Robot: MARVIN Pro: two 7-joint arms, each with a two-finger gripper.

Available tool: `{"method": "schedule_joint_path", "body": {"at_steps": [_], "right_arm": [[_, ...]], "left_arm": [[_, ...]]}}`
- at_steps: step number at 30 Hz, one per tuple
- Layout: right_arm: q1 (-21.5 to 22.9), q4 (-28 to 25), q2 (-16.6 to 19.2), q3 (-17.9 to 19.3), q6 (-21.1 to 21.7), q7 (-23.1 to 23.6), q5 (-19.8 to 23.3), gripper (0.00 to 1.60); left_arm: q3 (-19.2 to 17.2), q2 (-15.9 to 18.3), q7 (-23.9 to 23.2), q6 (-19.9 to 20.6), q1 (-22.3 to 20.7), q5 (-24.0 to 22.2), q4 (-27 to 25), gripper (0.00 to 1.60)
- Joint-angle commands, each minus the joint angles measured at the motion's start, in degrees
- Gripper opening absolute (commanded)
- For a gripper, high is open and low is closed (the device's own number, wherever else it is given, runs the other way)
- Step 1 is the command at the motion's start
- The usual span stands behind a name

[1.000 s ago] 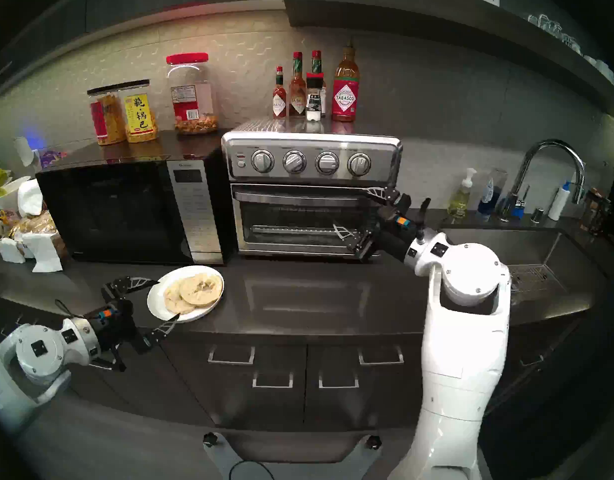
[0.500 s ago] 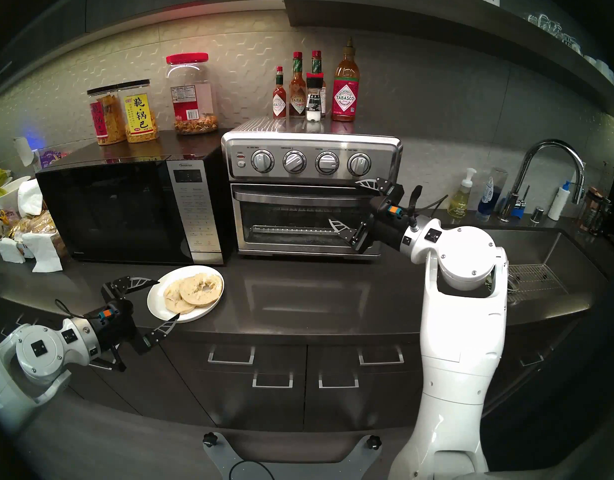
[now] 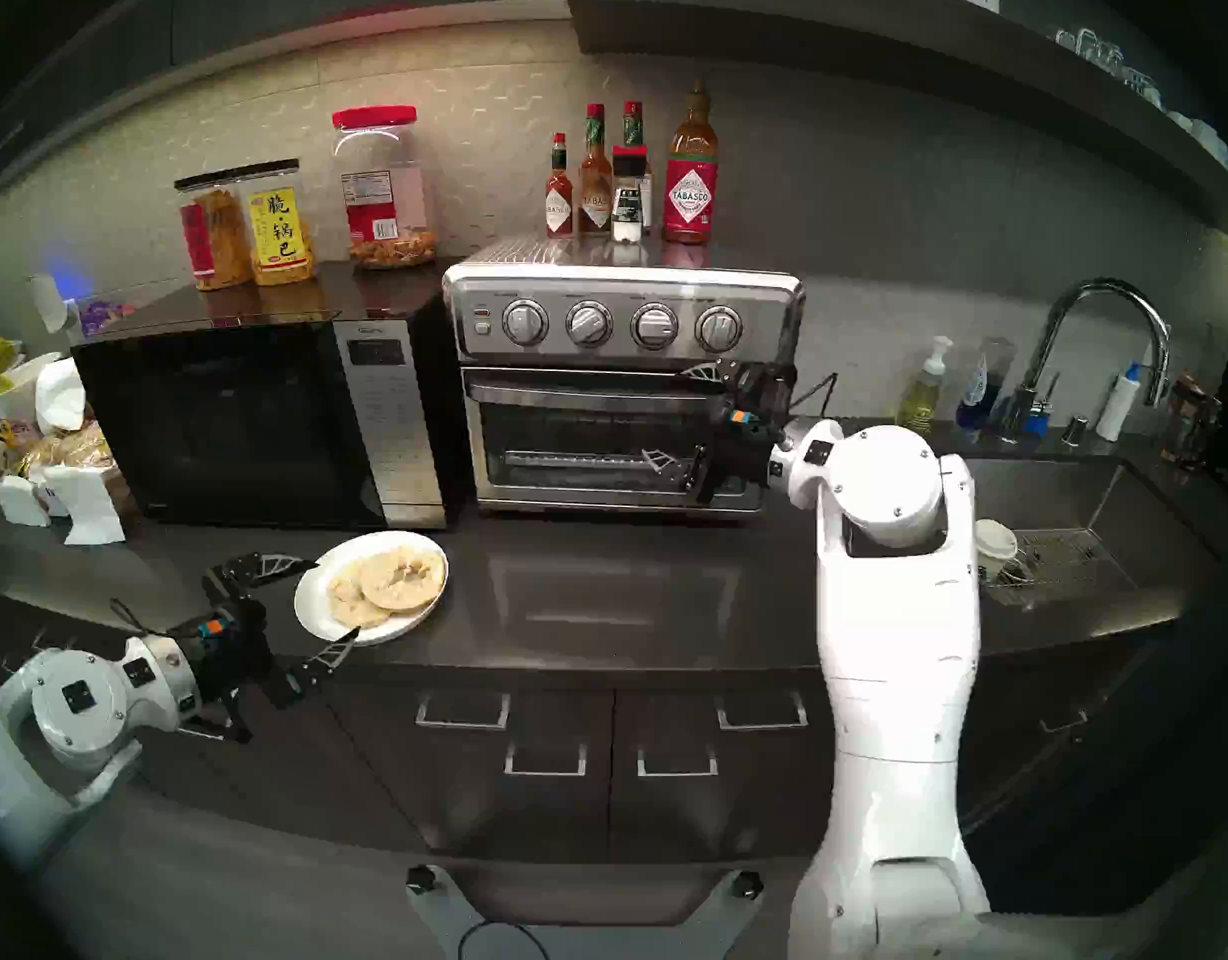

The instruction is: Open the oven and place the bagel inside on the rack

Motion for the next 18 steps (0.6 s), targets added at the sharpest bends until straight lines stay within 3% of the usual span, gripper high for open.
{"method": "schedule_joint_path", "body": {"at_steps": [1,14,15,16,18], "right_arm": [[4.11,1.33,0.71,-1.09,-1.65,-0.48,-0.75,1.60],[6.98,4.11,1.50,-1.17,-1.76,0.83,-1.41,1.60],[7.09,4.05,1.48,-1.17,-1.73,0.91,-1.45,1.51],[7.17,3.71,1.42,-1.25,-1.42,1.23,-1.51,0.82],[7.16,3.51,1.43,-1.38,-1.29,1.35,-1.59,0.73]], "left_arm": [[-0.67,0.13,-0.11,-0.24,-0.04,0.06,-0.64,1.60],[-0.68,0.11,-0.13,-0.24,-0.03,0.06,-0.65,1.60],[-0.68,0.11,-0.13,-0.24,-0.03,0.06,-0.65,1.60],[-0.68,0.11,-0.13,-0.24,-0.03,0.07,-0.65,1.60],[-0.69,0.11,-0.14,-0.24,-0.03,0.07,-0.65,1.60]]}}
